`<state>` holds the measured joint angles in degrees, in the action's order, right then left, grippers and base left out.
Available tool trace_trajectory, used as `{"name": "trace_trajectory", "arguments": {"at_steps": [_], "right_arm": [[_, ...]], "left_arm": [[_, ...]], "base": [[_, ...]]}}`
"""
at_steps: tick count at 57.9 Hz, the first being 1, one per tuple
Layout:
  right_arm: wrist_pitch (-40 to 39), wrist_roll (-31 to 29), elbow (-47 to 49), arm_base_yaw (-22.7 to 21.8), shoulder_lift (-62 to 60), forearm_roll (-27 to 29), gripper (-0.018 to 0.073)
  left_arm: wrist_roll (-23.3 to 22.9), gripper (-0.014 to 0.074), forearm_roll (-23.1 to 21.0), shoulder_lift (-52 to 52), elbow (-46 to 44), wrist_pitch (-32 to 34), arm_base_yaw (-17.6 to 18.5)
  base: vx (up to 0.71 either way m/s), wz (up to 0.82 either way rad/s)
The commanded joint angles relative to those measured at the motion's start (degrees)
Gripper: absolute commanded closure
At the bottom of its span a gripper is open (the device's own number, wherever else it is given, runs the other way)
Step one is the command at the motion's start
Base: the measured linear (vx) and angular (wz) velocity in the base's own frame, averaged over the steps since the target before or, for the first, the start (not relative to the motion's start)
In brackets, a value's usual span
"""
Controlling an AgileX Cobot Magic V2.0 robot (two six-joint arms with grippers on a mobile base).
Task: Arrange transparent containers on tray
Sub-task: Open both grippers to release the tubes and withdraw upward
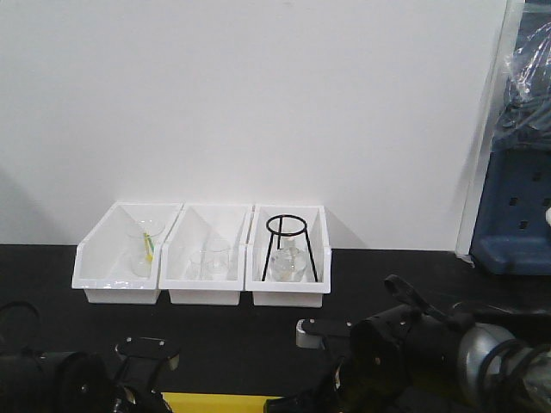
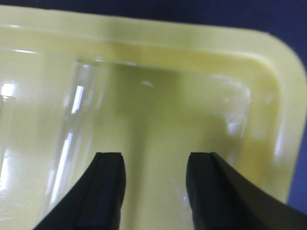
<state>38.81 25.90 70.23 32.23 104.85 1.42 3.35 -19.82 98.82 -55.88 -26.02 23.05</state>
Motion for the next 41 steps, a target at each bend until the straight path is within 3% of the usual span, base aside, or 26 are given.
{"name": "trace_trajectory", "arguments": {"at_steps": [1, 21, 32, 41], "right_arm": [[-2.9, -0.2, 1.8, -0.3, -7.6, -4.8, 0.0168], [-9.9, -0.2, 1.7, -0.3, -30.0, -23.1, 0.0181], [-10.8, -1.0, -1.0, -0.3, -40.7, -27.5, 0.0241], [-16.4, -2.0, -10.7, -0.3, -50.6, -30.3, 0.0317]], "left_arm": [[-0.1, 0.0074, 1.1, -6.6, -1.8, 2.4, -0.1], [-0.1, 0.0074, 8.5, -29.3, -1.8, 7.9, -0.2], [-0.1, 0.0126, 10.9, -42.2, -0.5, 8.2, -0.2], [-0.1, 0.0222, 11.0, -51.7, 4.5, 10.9, -0.2]], "base": [[0.00, 0.00], [0.00, 0.00], [0.00, 0.00], [0.00, 0.00]]}}
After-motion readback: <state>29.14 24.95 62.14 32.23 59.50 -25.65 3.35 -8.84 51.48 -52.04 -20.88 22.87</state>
